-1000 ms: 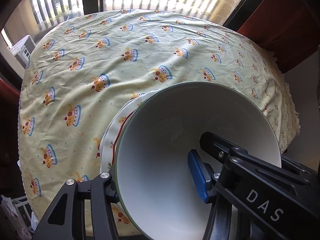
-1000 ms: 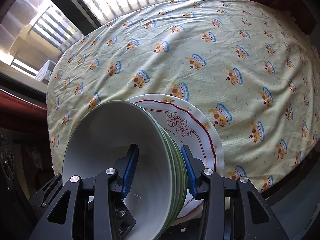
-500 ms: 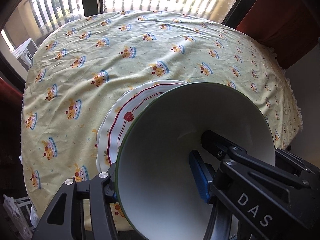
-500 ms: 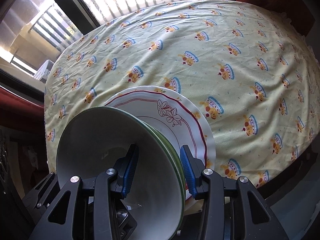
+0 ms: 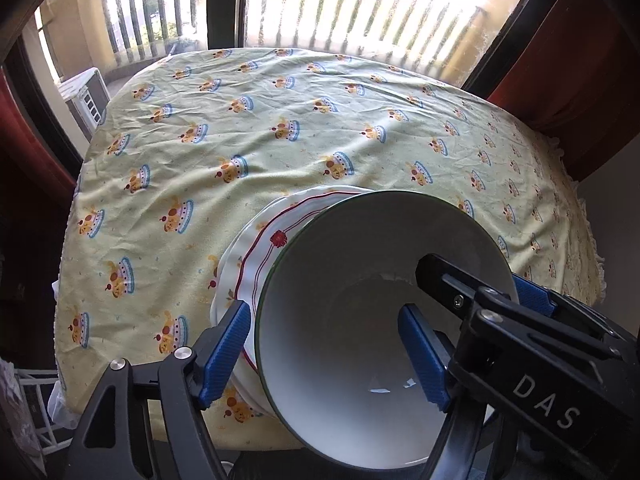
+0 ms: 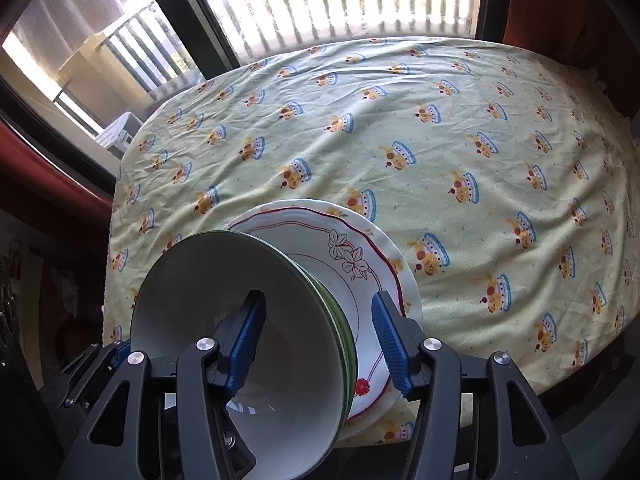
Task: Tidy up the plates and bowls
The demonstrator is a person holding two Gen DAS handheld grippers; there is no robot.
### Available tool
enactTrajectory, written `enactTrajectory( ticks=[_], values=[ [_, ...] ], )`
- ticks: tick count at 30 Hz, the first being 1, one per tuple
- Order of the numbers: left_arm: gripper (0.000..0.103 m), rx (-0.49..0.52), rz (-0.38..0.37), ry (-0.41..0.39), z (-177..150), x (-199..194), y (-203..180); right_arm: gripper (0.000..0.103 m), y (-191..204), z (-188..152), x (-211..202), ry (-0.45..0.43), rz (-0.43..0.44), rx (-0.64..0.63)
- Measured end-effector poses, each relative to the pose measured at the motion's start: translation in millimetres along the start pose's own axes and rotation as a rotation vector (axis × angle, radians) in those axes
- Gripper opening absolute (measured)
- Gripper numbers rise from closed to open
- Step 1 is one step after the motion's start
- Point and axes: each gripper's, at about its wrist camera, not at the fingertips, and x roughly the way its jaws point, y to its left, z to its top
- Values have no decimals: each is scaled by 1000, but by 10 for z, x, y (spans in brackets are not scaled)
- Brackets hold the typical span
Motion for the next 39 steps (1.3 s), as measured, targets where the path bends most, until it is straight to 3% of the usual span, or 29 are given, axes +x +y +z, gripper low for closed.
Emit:
enactTrajectory(
  ticks=[5,11,21,30,39],
  values=[
    [82,-4,92,-124,-88,-262,-84,71,-55,-46,-264,-77,23,-52],
    [83,-49,143,-262,-279,-577,-154,77,-230,-165,-596,-171,53,-76],
    [83,-91,144,-413,-780,-775,-291,81,-622,-554,-976,-312,32,-108],
    [83,-68,145,-498,-1298,-690,-462,81,-948,-1077,-982,-387,-13,-141],
    [89,-11,117,-510,-1567,-587,-659,81,-1172,-1464,-905,-407,-44,-126]
  ],
)
